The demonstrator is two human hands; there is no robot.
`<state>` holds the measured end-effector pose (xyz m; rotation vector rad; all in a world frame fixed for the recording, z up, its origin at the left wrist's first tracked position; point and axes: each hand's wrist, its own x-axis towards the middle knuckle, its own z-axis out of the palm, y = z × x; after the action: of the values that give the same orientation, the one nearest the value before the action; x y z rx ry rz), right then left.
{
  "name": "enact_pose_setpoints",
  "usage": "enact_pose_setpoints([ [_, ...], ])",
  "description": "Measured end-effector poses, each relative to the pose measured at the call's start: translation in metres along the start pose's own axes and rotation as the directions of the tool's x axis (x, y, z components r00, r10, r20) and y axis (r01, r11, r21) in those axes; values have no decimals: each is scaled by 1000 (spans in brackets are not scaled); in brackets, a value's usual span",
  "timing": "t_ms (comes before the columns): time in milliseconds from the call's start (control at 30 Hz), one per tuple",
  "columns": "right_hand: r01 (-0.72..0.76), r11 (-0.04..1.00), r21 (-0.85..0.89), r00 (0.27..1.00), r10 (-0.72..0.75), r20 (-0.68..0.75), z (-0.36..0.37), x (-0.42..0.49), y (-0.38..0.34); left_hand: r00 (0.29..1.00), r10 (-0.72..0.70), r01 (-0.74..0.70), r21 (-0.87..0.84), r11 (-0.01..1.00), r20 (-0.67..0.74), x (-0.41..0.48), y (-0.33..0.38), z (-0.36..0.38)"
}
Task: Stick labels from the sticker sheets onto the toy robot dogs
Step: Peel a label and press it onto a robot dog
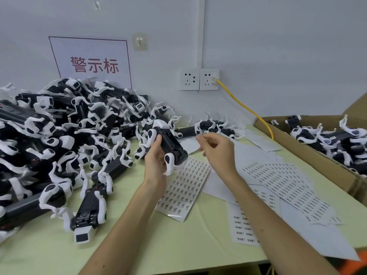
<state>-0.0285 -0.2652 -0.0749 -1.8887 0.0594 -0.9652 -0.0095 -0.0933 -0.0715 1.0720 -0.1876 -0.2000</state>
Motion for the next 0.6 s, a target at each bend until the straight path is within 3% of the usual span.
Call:
enact_pose_setpoints([
  [100,32,1000,-2,998,-31,48,-1,-2,-3,993,-8,3,43,999,118,0,3,-4],
  [233,62,998,21,990,-64,129,-1,-2,-3,946,-90,113,-55,992,313,-2,9,-6],
  [600,52,998,-27,988,-48,145,-13,4,-2,966,-102,146,-175,974,238,2,6,-8],
])
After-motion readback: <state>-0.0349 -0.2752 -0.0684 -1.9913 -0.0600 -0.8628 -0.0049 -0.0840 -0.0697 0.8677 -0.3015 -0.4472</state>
